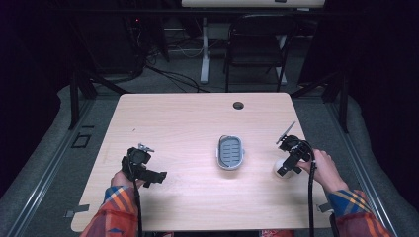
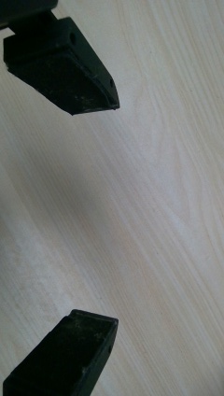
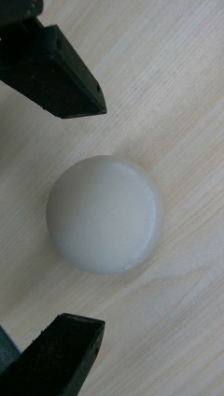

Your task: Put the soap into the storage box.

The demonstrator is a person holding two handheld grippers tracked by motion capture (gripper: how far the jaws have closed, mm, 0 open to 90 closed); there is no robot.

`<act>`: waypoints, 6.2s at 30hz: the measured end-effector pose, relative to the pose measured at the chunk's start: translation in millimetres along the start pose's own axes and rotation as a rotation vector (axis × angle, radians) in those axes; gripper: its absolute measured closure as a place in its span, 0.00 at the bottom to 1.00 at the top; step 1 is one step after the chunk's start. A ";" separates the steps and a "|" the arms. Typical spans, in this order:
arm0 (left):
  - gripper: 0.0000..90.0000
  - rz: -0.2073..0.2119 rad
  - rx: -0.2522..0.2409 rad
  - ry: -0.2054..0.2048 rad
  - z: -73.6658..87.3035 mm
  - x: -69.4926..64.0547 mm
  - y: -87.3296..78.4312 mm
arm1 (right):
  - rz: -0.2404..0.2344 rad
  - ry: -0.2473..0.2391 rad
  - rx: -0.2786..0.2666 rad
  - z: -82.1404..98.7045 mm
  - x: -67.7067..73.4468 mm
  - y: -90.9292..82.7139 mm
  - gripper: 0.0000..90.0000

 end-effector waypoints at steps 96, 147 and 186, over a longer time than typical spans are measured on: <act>0.00 0.016 0.002 0.003 -0.2 -1.6 0.0 | 0.028 -0.064 0.115 -32.7 5.5 -8.3 0.27; 0.00 0.025 0.004 0.010 -0.5 -3.3 0.5 | 0.046 -0.183 0.060 -116.3 36.9 -49.9 0.27; 0.00 0.029 0.002 0.011 -0.4 -3.1 0.5 | -0.012 -0.286 0.031 -177.9 89.8 -24.9 0.27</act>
Point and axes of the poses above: each handheld gripper's, and its own axes: y roughly forward along the jaws, z roughly out of its underside, x roughly to its left, the point moved 7 cm from there along y, roughly forward along the jaws, and after that the axes turned 2 degrees about -x, right-handed, at the moved point
